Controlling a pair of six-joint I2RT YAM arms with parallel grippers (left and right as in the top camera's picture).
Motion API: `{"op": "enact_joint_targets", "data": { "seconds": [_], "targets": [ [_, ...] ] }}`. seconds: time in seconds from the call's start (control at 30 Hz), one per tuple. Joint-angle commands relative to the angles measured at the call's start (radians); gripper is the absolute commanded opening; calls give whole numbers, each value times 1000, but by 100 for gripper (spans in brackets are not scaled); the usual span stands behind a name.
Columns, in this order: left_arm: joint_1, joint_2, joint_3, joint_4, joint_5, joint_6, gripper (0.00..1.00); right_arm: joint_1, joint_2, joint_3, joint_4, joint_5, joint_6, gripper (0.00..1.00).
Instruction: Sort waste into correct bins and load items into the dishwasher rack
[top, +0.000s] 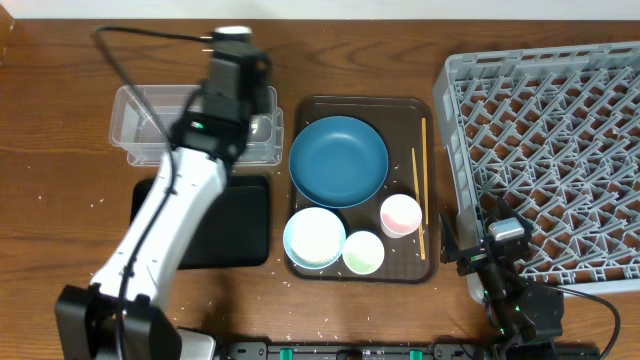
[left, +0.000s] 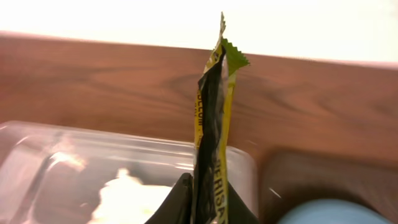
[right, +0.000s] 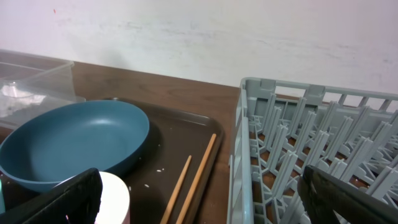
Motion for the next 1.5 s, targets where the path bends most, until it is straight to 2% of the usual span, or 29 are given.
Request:
{"op": "enact_joint_targets", "data": {
  "seconds": [0.0, 0.07, 0.1, 0.2, 0.23, 0.3, 0.47, 0.63, 0.73, 0.9, 1.03, 1.13, 1.23, 1.37, 1.47],
  "targets": [
    [89, 46, 6, 4, -20, -195, 15, -13, 0, -1, -4, 2, -8, 99],
    [139, 76, 6, 5, -16, -273, 16, -13, 0, -1, -4, 2, -8, 99],
    [154, 87, 6, 6, -16, -301, 22, -13, 0, -1, -4, 2, -8, 99],
    [198, 127, 6, 14, -16, -380, 27, -13, 0, -1, -4, 2, -8, 99],
    [206, 137, 6, 15, -16, -402, 32, -13, 0, -1, -4, 2, -8, 99],
    [214, 150, 6, 11, -14, -431, 36, -13, 0, -1, -4, 2, -8, 99],
    [214, 145, 6, 13, 27, -454, 43, -13, 0, -1, -4, 2, -8, 99],
    [214, 110, 6, -3, 106, -452, 43, -13, 0, -1, -4, 2, -8, 99],
    [214, 48, 6, -43, 203, -452, 43, -13, 0, -1, -4, 2, -8, 99],
    [214, -127, 6, -201, 364, -452, 48, -13, 0, -1, -4, 2, -8, 99],
    [214, -269, 6, -410, 369, -443, 54, -13, 0, -1, -4, 2, -8, 99],
    [214, -354, 6, -571, 369, -367, 56, -13, 0, -1, -4, 2, -8, 99],
    [214, -400, 6, -721, 361, -319, 61, -13, 0, -1, -4, 2, -8, 99],
    [214, -413, 0, -905, 359, -320, 68, -13, 0, -1, -4, 2, -8, 99],
    [214, -409, -23, -990, 359, -320, 69, -13, 0, -1, -4, 2, -8, 99]
  ]
}}
